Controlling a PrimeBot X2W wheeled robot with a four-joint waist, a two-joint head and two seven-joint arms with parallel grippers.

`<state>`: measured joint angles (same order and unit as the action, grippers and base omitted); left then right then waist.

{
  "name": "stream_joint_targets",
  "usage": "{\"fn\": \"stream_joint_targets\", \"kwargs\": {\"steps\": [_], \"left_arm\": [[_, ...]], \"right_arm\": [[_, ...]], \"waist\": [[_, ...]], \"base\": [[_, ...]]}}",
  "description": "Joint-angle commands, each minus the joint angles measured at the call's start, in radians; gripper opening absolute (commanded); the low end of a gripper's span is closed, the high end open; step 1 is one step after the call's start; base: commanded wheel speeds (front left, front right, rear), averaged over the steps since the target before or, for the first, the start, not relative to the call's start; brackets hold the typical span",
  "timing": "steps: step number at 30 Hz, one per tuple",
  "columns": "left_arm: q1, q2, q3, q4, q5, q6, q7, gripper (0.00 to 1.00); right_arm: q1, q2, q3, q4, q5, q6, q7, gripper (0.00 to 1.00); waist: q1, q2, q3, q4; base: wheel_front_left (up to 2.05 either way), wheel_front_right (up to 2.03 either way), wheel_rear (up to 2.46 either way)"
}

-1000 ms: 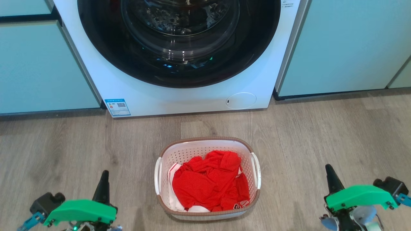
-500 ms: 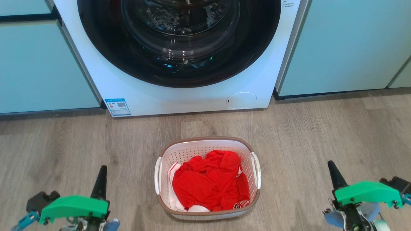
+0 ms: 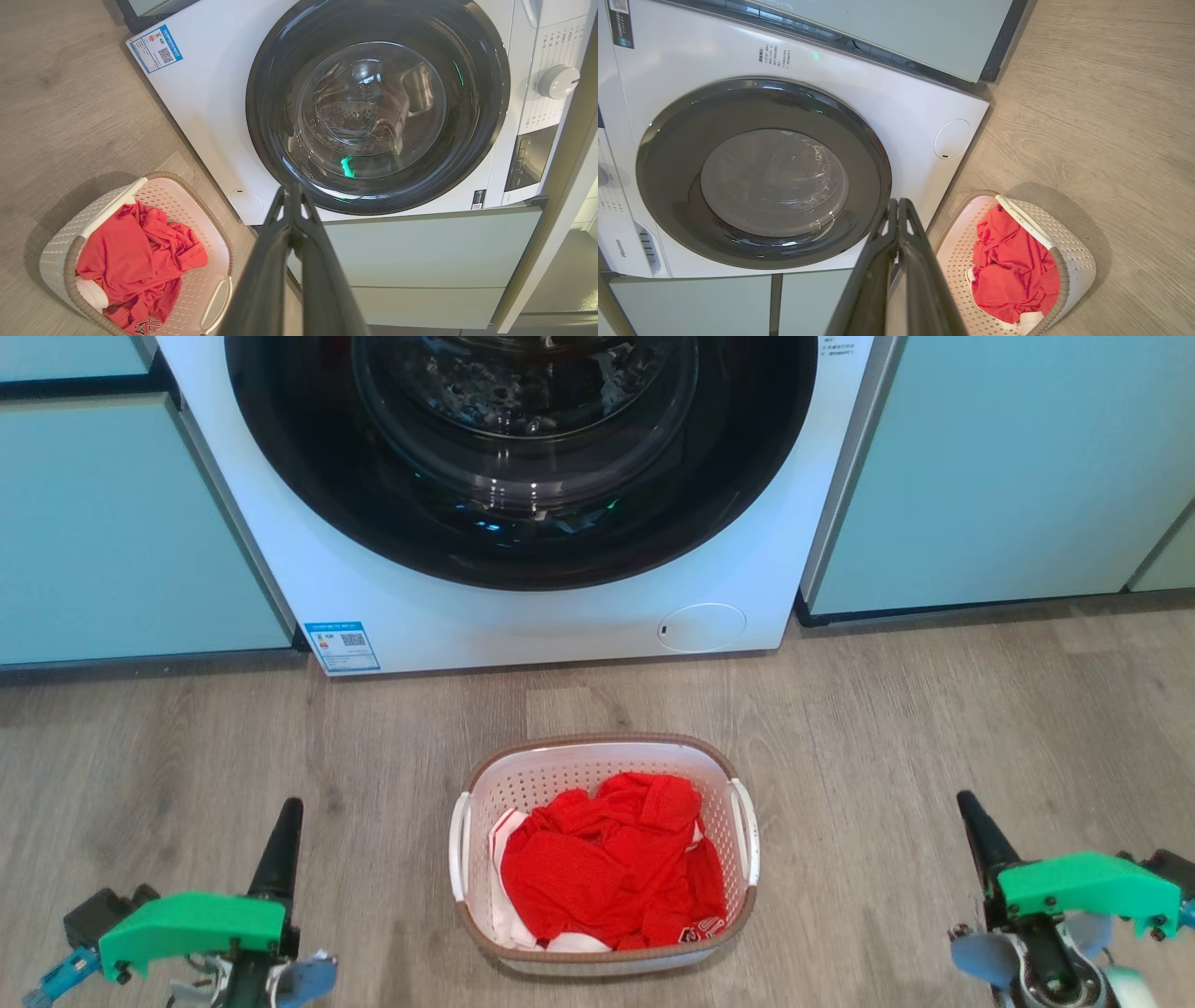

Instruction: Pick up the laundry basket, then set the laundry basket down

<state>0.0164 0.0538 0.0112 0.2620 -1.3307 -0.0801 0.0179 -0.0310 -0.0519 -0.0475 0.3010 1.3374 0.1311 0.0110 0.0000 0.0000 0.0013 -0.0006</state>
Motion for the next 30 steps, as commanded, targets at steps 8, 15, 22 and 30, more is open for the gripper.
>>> {"fn": "stream_joint_targets", "kwargs": {"steps": [8, 15, 22, 30], "left_arm": [[-0.083, 0.013, 0.046, -0.026, -0.103, -0.020, 0.026, 0.00], [-0.099, 0.013, 0.060, -0.022, -0.181, -0.032, 0.047, 0.00], [-0.115, 0.013, 0.074, -0.019, -0.259, -0.045, 0.067, 0.00], [-0.123, 0.012, 0.082, -0.018, -0.295, -0.051, 0.079, 0.00]], "right_arm": [[-0.060, -0.019, -0.006, -0.047, 0.103, 0.000, 0.028, 0.00], [-0.066, -0.019, -0.019, -0.051, 0.181, 0.000, 0.049, 0.00], [-0.072, -0.019, -0.032, -0.056, 0.258, 0.000, 0.070, 0.00], [-0.074, -0.018, -0.040, -0.058, 0.293, 0.000, 0.081, 0.00]], "waist": [[0.0000, 0.0000, 0.001, 0.000], [0.0000, 0.0000, 0.001, 0.000], [0.0000, 0.0000, 0.002, 0.001], [0.0000, 0.0000, 0.002, 0.001]], "base": [[0.00, 0.00, 0.00], [0.00, 0.00, 0.00], [0.00, 0.00, 0.00], [0.00, 0.00, 0.00]]}}
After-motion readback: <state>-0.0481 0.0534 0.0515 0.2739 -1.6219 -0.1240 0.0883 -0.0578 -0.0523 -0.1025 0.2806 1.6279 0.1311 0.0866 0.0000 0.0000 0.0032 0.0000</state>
